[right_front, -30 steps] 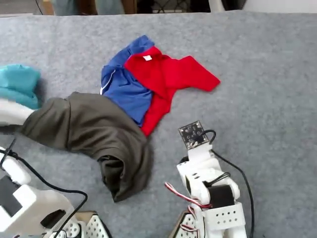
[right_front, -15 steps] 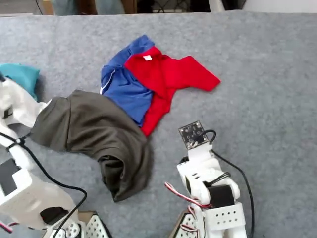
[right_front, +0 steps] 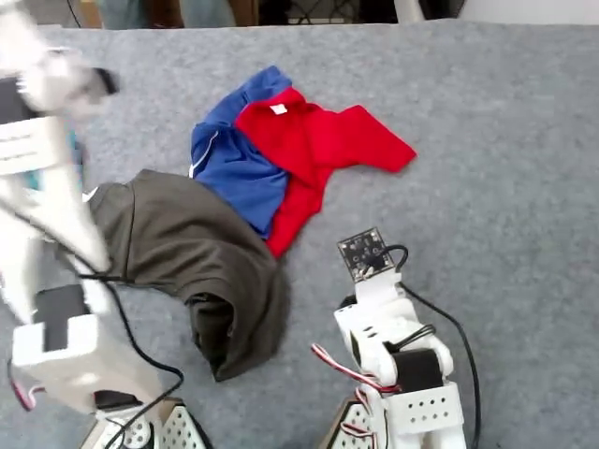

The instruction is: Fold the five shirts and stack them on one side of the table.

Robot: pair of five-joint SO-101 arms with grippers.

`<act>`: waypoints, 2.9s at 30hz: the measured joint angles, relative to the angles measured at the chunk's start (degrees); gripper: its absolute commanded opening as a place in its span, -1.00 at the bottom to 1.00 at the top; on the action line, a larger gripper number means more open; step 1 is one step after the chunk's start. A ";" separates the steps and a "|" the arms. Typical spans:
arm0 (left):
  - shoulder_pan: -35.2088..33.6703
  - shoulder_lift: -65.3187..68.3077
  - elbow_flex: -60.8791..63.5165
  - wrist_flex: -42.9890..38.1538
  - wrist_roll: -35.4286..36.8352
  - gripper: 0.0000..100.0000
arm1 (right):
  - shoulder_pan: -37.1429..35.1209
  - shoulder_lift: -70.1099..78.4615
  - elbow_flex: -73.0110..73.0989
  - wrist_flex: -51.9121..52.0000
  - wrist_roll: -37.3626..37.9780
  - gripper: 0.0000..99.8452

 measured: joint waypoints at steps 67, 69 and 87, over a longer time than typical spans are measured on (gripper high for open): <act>-34.02 37.80 -54.15 -6.77 1.23 -0.94 | 0.00 0.00 0.00 0.00 0.00 -0.97; -34.64 37.80 -54.15 -3.87 1.23 -0.94 | 0.00 0.00 0.00 0.00 0.00 -0.97; -39.47 36.04 -40.70 11.69 1.05 -0.49 | 0.00 0.00 0.00 0.00 0.00 -0.97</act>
